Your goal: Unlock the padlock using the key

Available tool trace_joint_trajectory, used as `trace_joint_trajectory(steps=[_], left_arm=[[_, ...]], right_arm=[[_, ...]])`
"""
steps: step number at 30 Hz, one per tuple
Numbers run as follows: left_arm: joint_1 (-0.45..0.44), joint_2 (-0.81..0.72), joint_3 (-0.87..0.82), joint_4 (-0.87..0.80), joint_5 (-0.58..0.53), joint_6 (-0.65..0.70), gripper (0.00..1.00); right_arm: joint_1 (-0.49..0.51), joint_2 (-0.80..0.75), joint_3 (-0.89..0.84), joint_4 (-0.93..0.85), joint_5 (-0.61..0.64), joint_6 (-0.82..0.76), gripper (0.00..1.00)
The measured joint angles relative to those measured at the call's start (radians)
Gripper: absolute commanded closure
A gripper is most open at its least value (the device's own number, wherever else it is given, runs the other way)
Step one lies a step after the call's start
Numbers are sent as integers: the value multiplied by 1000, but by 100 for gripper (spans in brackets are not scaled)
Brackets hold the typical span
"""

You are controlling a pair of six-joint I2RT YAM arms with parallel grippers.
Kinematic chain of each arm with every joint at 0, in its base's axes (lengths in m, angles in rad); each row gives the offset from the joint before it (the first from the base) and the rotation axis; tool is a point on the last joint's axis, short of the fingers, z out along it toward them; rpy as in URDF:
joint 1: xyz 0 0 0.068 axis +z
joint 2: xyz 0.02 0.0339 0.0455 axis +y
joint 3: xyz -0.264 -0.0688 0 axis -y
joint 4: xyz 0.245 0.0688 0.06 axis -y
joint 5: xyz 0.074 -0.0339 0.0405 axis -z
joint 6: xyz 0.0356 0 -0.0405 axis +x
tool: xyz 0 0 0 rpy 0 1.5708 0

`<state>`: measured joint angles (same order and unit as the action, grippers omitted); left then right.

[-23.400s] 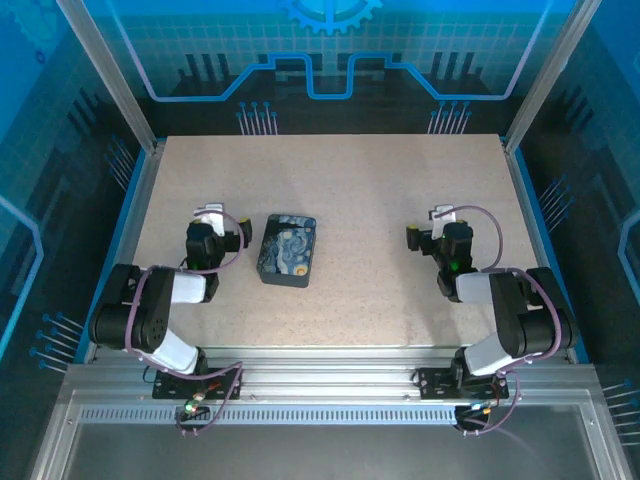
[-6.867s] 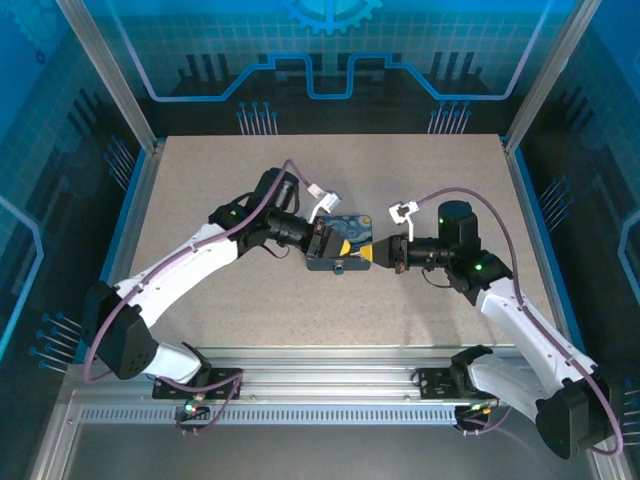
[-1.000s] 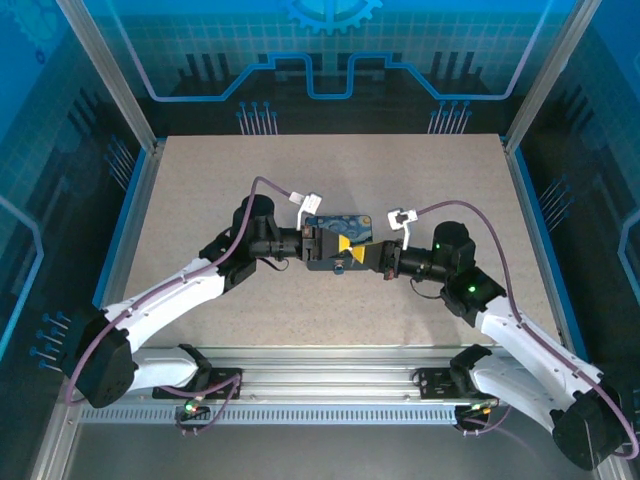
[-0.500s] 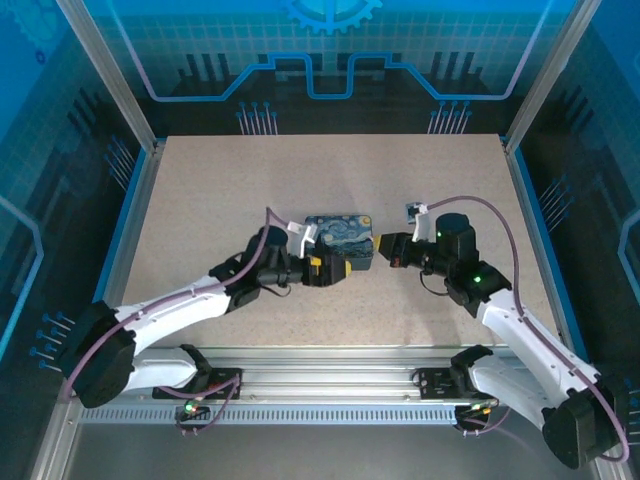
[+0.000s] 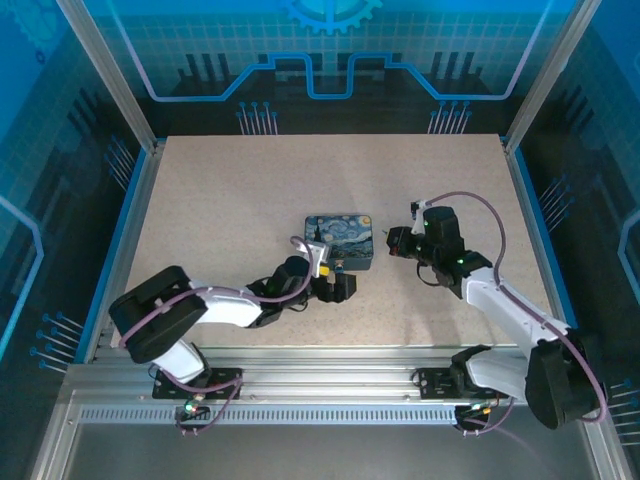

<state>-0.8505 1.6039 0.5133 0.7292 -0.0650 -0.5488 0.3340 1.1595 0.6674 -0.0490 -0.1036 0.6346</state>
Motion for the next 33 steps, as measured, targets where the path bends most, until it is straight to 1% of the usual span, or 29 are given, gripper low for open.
trace_joint_trajectory(steps=[7,15,18,23,26,27,30,31,33], left_arm=[[-7,158,0,198,-56,33,1],[-23,267,0,368,-109,55,1],[-26,311,-6,451,-140,74,1],[-30,367,-8,541,-182,102,1],[-30,380,-8,568,-177,109,5],[-30,385,-8,579,-168,113,8],[-27,394,-8,596,-127,114,21],[-23,394,-8,600,-108,109,24],[-14,394,-8,606,-63,108,25]], right_arm=[[-5,89,-1,86,24,0,100],[-9,172,-1,163,23,18,100],[-9,188,-5,190,21,21,100],[-9,201,-11,210,19,23,100],[-9,220,-11,218,17,23,100],[-9,227,-11,219,16,23,100],[-9,243,-11,227,11,23,100],[-8,247,-11,230,9,23,100],[-8,255,-11,237,5,23,100]])
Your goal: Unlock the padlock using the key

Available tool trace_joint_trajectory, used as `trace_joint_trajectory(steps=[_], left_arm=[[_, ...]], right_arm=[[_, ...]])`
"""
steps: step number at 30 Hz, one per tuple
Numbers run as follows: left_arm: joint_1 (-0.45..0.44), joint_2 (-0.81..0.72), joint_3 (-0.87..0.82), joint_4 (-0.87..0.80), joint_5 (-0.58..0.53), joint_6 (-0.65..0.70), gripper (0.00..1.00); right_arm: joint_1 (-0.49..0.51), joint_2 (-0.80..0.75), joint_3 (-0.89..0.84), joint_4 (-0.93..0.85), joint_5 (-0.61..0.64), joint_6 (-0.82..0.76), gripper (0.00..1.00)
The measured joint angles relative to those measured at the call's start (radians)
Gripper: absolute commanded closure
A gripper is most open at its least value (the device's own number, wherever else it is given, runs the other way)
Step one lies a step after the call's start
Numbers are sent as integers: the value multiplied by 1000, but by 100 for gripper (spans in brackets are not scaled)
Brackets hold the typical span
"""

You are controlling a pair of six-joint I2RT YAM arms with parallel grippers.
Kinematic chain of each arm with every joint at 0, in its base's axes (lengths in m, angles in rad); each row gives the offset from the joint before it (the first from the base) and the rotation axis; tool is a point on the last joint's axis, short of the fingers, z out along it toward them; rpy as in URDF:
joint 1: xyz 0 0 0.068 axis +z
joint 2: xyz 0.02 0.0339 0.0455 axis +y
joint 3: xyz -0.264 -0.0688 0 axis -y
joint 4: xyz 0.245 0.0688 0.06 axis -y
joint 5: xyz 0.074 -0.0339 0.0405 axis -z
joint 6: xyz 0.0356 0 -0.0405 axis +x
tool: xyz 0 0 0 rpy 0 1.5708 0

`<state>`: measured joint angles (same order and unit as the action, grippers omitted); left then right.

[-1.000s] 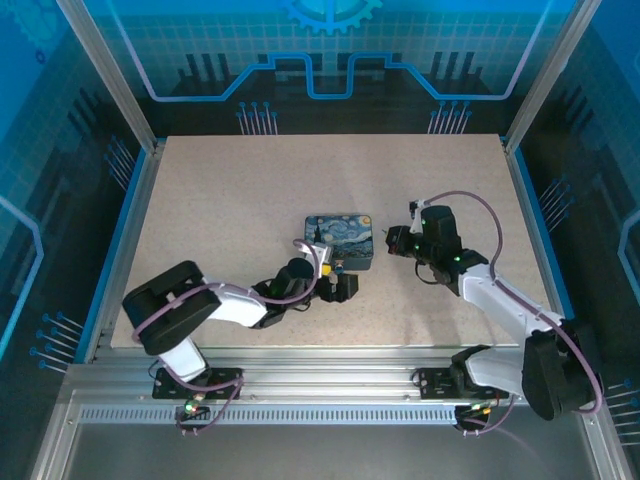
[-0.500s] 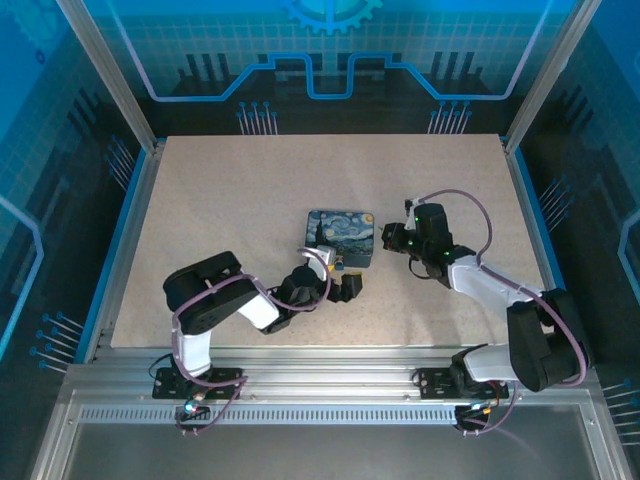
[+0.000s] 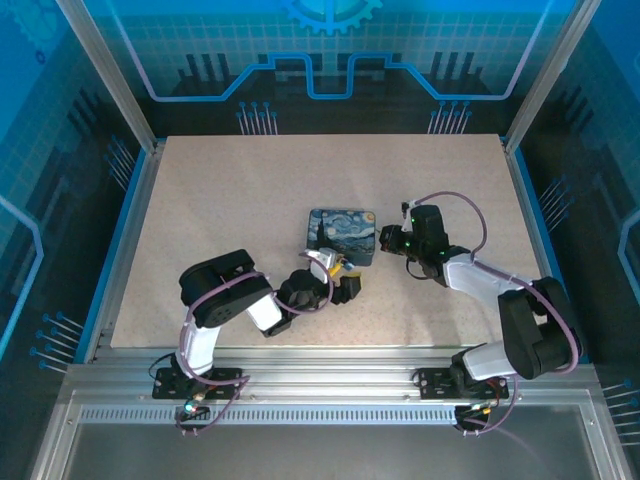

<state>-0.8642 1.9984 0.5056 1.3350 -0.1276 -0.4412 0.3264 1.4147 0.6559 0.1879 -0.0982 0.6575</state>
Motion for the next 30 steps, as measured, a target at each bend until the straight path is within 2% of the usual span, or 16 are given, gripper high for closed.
trace_joint_trajectory(steps=[12,18,20,25,30], left_arm=[[82,0,1,18,167,-64,24],[95,31,31,26,225,-116,32],[96,47,46,25,241,-133,35],[96,58,65,32,256,-156,27],[96,65,71,39,252,-168,31]], right_arm=[[7,26,0,16,-11,0,100],[8,26,0,16,-11,1,100],[8,26,0,16,-11,0,100],[9,26,0,16,-11,0,100],[13,25,0,16,-10,0,100]])
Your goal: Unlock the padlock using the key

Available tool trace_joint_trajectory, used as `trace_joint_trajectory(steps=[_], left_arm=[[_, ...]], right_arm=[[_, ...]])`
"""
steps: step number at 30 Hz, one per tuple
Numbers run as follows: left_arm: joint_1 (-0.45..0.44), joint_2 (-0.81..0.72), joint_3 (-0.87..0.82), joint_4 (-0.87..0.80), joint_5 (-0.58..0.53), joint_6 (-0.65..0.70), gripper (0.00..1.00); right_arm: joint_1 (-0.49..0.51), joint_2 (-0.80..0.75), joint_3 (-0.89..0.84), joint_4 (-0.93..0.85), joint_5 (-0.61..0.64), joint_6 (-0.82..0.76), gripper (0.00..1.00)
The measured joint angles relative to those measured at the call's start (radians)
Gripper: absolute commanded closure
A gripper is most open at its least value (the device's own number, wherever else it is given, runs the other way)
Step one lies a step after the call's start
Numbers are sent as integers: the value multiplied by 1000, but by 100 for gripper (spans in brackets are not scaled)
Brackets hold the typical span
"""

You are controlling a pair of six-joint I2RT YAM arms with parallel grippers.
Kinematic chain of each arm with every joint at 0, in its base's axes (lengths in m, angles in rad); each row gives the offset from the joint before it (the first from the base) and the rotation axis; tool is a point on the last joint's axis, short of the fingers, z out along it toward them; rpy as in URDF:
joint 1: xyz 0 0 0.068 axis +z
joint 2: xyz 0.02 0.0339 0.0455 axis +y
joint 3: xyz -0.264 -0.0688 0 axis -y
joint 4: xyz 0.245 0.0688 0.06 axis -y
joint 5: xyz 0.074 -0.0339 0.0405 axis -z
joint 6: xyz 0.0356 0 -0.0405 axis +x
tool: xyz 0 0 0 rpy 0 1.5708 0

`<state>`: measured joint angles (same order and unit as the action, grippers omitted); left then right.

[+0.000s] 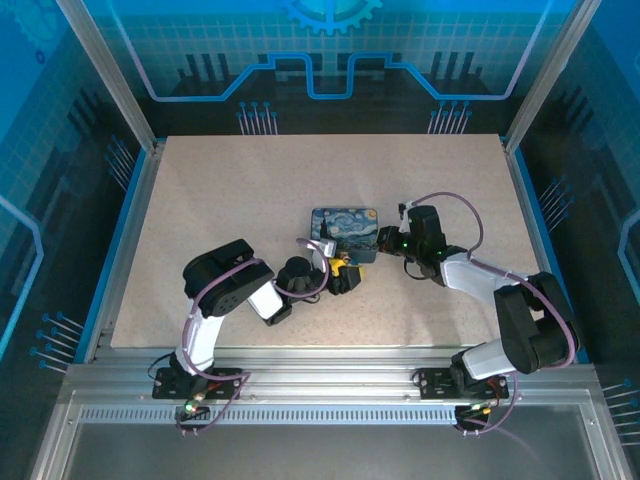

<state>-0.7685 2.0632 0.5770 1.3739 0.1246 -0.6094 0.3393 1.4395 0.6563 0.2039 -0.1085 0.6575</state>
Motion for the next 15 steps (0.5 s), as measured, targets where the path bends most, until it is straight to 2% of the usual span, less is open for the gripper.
trace_joint_trajectory(steps=[3,5,8,12,15], left_arm=[[0,15,15,4,-1,-21,37],[0,26,23,6,-1,-36,44],[1,32,25,8,3,-48,47],[1,32,25,8,8,-51,43],[1,32,26,8,12,-64,51]], right_arm=[[1,-2,0,0,-3,0,100],[3,-3,0,-1,-5,0,100],[8,-6,0,-2,-5,0,100],[8,-17,0,-2,-5,0,100],[8,-21,0,-1,-5,0,100]])
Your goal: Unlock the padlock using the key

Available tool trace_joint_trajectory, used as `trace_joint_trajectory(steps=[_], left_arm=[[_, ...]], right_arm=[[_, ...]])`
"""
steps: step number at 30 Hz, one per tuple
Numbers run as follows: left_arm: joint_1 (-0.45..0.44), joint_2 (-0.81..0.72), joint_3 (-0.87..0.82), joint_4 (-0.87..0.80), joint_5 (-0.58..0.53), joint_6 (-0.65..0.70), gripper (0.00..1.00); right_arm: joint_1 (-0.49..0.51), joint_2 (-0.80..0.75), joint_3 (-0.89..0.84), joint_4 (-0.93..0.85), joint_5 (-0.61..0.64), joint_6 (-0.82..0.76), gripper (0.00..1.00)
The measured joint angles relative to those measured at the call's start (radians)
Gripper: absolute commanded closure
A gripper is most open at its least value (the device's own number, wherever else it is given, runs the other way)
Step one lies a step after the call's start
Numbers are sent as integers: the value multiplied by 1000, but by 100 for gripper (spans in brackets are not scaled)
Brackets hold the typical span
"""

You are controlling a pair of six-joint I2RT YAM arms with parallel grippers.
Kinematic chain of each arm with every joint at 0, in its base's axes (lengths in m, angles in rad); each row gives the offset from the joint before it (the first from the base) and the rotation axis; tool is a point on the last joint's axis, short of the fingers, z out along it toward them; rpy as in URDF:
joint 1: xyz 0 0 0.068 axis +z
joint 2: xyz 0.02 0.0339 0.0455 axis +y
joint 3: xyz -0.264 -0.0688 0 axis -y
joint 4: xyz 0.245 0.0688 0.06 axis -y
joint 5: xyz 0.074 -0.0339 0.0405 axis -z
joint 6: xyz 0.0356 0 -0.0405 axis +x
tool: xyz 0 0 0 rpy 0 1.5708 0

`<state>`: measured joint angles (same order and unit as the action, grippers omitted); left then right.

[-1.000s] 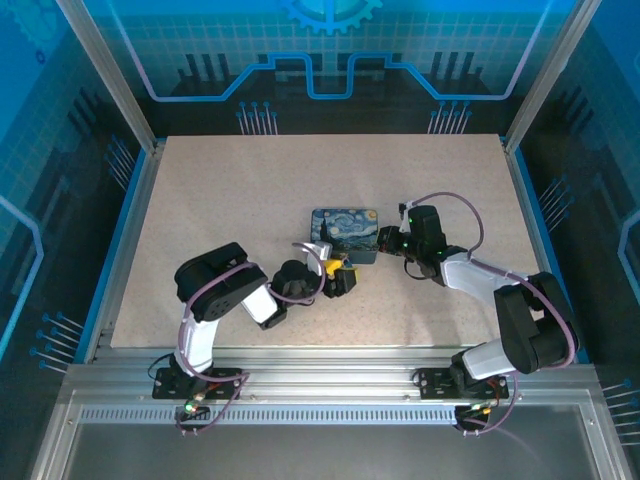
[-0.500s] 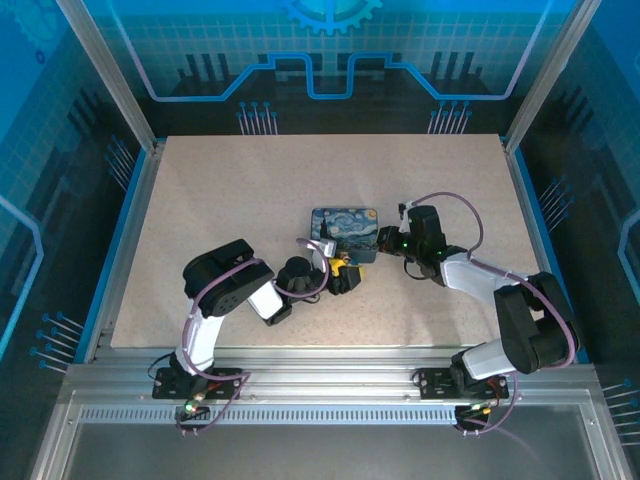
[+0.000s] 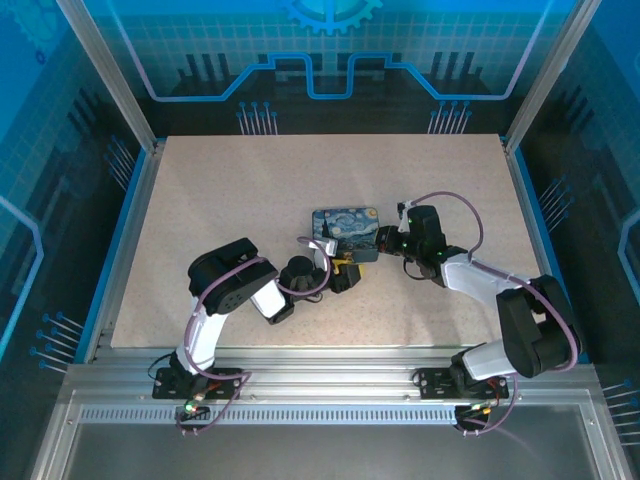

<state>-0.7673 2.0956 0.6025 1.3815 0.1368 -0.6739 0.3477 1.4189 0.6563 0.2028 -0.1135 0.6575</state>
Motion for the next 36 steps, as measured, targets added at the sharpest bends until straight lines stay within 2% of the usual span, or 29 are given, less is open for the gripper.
trace_joint_trajectory(steps=[5,10,17,21,27,36], left_arm=[[6,0,0,-1,1,-21,57],[18,0,-2,-9,2,-39,73],[34,0,-3,-35,18,-56,88],[38,-3,-3,-34,29,-60,100],[38,-27,-2,-90,34,-80,100],[39,-139,-3,-256,33,-145,100]], right_arm=[[0,-5,-1,-1,0,0,100],[0,-26,-2,-4,1,0,100],[0,-47,-3,-10,1,0,100],[1,-65,-5,-23,1,-4,100],[0,-138,-19,-53,1,-16,100],[-7,-343,-105,-85,-60,-31,100]])
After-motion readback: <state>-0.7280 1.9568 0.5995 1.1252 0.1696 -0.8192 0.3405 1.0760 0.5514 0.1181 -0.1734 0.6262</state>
